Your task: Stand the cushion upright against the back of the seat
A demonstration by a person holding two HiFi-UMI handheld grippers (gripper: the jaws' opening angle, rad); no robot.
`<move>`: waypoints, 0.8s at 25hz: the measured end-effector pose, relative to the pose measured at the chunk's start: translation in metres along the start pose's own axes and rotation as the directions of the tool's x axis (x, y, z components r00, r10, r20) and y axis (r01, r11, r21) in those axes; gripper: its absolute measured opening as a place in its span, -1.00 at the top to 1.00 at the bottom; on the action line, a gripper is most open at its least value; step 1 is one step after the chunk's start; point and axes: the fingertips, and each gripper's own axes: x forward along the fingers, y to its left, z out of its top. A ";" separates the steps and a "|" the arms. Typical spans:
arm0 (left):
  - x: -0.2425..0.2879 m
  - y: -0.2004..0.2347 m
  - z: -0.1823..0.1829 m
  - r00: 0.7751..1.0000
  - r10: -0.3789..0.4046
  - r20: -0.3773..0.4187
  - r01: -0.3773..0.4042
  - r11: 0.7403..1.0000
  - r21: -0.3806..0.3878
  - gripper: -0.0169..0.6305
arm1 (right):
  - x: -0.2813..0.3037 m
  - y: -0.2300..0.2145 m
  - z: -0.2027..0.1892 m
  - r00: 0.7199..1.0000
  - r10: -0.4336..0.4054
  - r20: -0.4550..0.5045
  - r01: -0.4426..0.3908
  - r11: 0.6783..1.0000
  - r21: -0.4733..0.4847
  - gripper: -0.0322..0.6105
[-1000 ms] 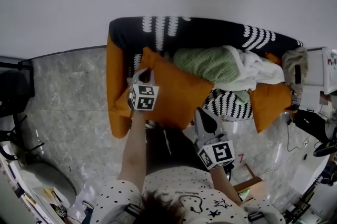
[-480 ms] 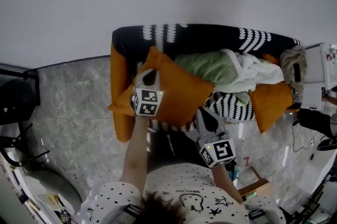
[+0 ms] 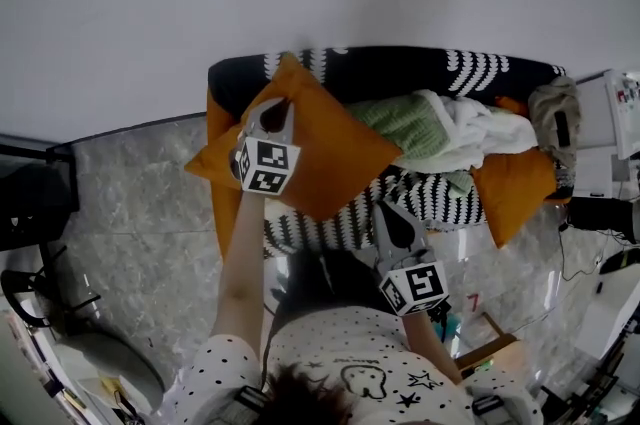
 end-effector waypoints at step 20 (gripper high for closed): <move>0.110 0.052 -0.034 0.999 -0.007 -0.044 0.008 1.000 0.017 0.91 | 0.028 -0.040 -0.021 0.992 -0.075 -0.102 0.083 0.994 0.074 0.90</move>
